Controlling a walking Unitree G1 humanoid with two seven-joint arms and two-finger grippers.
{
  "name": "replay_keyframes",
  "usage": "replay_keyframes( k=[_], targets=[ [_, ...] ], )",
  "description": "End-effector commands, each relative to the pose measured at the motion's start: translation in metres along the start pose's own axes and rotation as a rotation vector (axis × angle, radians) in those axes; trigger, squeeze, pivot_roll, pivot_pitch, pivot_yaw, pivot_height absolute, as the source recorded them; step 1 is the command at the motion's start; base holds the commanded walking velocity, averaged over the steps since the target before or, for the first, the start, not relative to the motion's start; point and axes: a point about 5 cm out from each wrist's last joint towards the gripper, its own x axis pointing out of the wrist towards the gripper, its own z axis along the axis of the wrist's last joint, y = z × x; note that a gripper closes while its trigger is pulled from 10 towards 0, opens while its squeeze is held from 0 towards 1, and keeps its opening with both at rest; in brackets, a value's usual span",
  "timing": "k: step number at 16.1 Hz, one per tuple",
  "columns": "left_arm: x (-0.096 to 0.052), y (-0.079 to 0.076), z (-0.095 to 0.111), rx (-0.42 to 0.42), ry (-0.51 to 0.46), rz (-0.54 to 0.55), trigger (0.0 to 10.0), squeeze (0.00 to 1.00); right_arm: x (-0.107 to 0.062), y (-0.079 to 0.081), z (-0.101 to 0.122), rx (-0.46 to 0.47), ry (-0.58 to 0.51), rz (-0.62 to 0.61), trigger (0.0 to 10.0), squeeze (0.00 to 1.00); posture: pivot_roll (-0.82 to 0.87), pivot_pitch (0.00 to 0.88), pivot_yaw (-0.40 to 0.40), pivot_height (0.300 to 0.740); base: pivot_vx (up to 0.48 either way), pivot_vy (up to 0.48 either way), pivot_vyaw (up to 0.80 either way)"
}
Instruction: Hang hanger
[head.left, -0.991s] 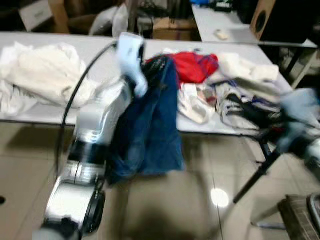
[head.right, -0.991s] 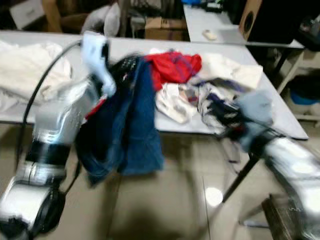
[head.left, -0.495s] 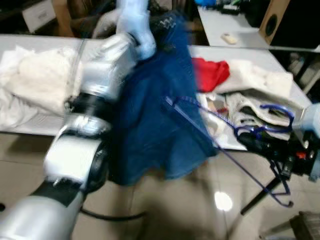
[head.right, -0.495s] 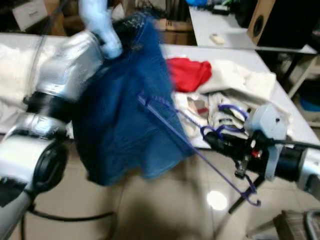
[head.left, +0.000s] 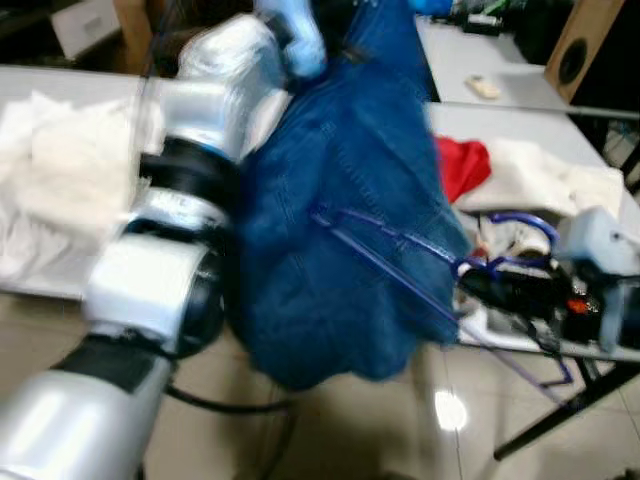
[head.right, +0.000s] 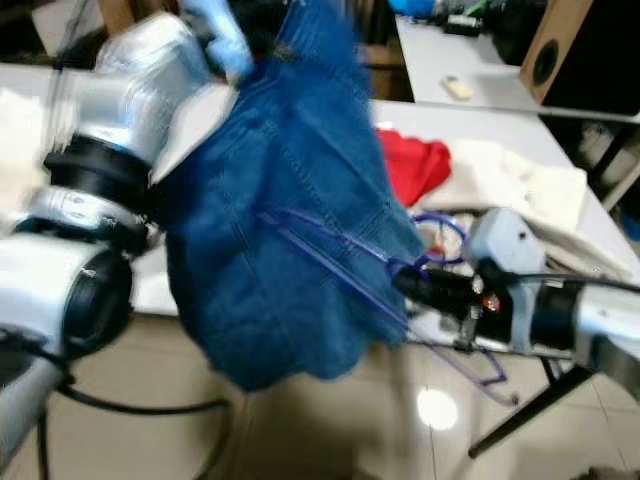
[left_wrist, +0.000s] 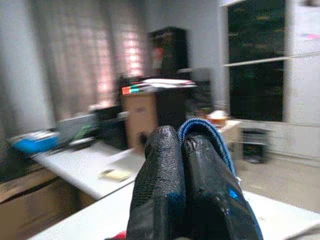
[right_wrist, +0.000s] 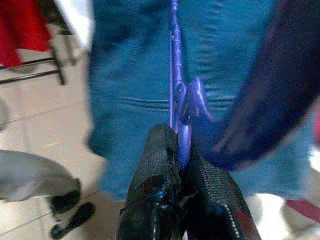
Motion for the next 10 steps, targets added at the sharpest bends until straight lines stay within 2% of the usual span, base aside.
replay_keyframes(
  k=[1,4,5,7,10],
  targets=[
    [0.0,0.001,0.028,0.044,-0.079,-0.02,10.0,0.0,0.004,-0.001,0.007,-0.046,-0.024,-0.016,10.0,0.0,-0.02,0.0,-0.012,0.723,0.386,0.0,0.0],
    [0.004,-0.008,0.055,0.044,-0.148,-0.094,10.0,0.0,0.015,-0.009,0.029,-0.106,-0.098,-0.028,10.0,0.0,-0.01,0.0,-0.02,0.723,0.378,0.0,0.0],
    [0.004,-0.009,0.057,0.036,-0.149,-0.097,10.0,0.0,0.017,-0.012,0.03,-0.111,-0.094,-0.041,10.0,0.0,-0.01,0.0,-0.02,0.723,0.315,0.0,0.0],
    [0.003,-0.015,0.059,0.049,-0.128,-0.143,10.0,0.0,0.02,-0.025,0.035,-0.131,-0.083,-0.106,10.0,0.0,-0.01,0.0,-0.022,0.723,0.0,0.0,0.0],
    [0.004,-0.023,0.069,0.054,-0.174,-0.192,10.0,0.0,0.021,-0.062,0.068,-0.118,-0.177,-0.344,10.0,0.0,-0.01,0.0,-0.033,0.723,0.0,0.0,0.0]
  ],
)
